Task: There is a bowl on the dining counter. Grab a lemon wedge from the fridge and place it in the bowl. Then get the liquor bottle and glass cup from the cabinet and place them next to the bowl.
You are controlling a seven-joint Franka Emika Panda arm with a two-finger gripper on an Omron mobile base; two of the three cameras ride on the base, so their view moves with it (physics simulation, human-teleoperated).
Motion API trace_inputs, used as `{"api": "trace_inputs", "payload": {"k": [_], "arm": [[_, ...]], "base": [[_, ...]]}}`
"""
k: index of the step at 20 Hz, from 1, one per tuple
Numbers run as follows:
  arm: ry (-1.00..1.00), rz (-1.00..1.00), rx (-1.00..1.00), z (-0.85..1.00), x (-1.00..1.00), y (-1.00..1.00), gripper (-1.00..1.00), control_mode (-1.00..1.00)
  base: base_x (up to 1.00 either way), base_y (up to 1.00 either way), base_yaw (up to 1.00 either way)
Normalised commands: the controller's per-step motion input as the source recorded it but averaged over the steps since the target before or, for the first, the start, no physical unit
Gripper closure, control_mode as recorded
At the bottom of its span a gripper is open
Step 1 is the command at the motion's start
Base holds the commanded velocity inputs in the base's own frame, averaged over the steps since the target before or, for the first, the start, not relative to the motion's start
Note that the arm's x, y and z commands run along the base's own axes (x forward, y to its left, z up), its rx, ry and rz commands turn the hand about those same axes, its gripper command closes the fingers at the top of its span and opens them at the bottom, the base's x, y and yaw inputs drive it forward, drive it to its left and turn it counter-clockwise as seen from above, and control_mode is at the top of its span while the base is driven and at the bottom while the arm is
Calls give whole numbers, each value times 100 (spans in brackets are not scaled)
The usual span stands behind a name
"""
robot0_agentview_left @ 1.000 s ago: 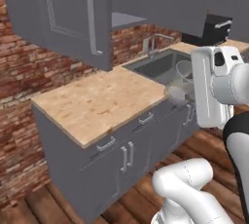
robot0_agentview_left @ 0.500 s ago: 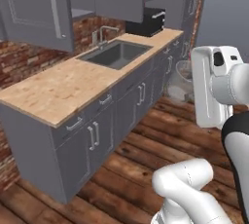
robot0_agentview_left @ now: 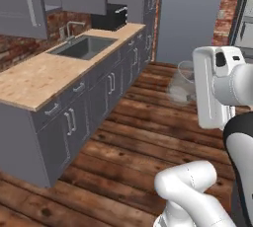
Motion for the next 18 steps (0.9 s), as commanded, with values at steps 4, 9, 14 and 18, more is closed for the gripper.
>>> {"api": "trace_inputs", "payload": {"k": [4, 9, 14, 18], "arm": [[0, 0, 0, 0, 0, 0, 100, 100], [0, 0, 0, 0, 0, 0, 100, 100], [0, 0, 0, 0, 0, 0, 100, 100], [0, 0, 0, 0, 0, 0, 100, 100]], "base": [[-100, -40, -25], [-100, -60, -22], [-100, -59, -23], [-100, -39, -28]]}}
